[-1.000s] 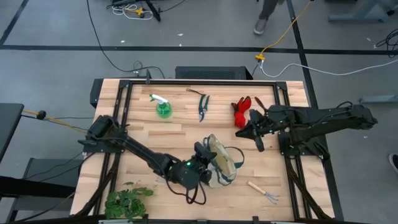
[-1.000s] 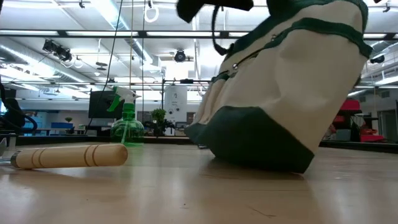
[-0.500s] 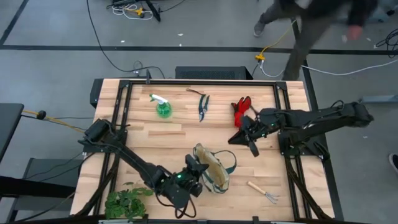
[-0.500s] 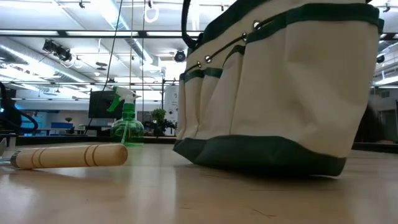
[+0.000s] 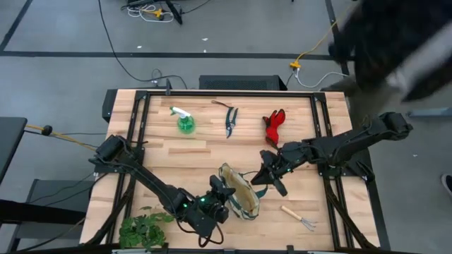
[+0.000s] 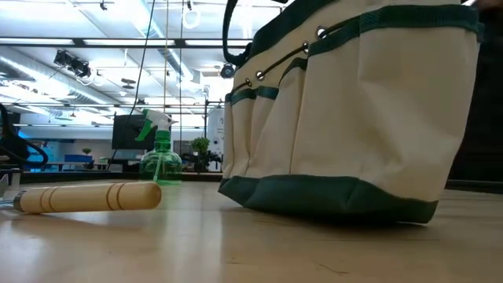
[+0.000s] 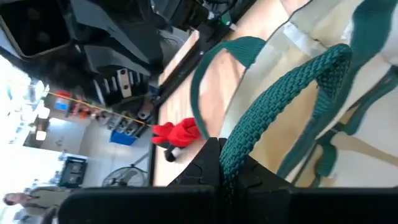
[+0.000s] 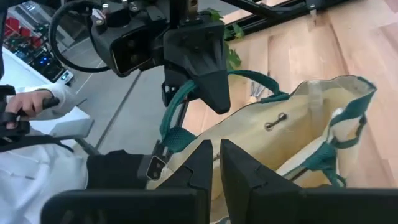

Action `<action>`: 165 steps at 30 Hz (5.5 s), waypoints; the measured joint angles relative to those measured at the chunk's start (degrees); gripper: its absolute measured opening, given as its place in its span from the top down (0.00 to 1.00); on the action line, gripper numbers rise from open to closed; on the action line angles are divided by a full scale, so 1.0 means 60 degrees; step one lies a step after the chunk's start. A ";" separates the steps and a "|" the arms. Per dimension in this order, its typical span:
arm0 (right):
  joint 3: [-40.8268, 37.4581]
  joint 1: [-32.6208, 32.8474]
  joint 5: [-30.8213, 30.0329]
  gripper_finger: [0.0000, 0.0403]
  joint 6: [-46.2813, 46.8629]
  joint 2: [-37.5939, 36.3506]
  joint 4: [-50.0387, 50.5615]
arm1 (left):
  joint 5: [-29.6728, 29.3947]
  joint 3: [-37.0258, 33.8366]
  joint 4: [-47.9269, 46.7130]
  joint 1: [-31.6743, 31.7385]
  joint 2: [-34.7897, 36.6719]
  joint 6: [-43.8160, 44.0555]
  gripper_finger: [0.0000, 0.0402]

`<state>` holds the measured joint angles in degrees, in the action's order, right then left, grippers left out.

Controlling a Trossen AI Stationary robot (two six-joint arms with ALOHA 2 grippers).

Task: Pick & Place Garden tools in Gardening bag
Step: Prepare the green gardening bag

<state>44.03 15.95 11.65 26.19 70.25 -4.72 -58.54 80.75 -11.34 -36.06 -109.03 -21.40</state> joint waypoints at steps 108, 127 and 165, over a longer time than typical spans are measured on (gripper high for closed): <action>0.3042 0.0383 -0.0961 1.00 0.2813 0.3062 0.5990 | 0.3056 0.0000 -0.0673 -0.0137 -0.0007 0.0586 0.96; 0.3034 -0.0208 -0.1958 1.00 0.2858 0.2472 0.7925 | 0.3060 0.0000 -0.0815 -0.0189 -0.0011 0.0964 0.97; 0.3034 -0.1240 -0.2991 1.00 0.2526 0.1936 0.9728 | 0.3480 0.0000 -0.1103 -0.0185 -0.0011 0.1463 0.97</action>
<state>62.24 8.51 -6.29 41.34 81.87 53.65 -37.66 80.75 -17.96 -37.17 -109.10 -12.62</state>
